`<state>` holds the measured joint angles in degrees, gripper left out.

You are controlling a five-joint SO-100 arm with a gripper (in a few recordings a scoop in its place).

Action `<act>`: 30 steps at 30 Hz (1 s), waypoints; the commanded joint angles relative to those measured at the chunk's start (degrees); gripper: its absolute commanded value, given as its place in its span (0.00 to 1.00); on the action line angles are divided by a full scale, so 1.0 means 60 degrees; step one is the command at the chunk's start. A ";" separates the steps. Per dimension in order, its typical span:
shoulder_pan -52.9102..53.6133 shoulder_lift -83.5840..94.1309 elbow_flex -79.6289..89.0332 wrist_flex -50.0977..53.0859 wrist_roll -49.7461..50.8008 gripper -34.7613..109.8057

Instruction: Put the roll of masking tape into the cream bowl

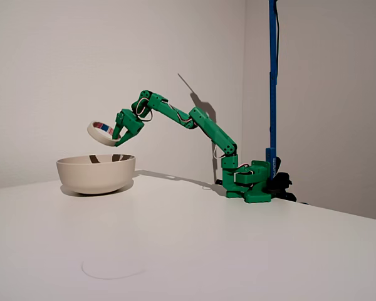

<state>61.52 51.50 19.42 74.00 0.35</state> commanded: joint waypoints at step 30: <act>-0.0630 0.0645 -0.0557 0.0615 0.0586 0.34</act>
<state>58.01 46.93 19.51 77.26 2.81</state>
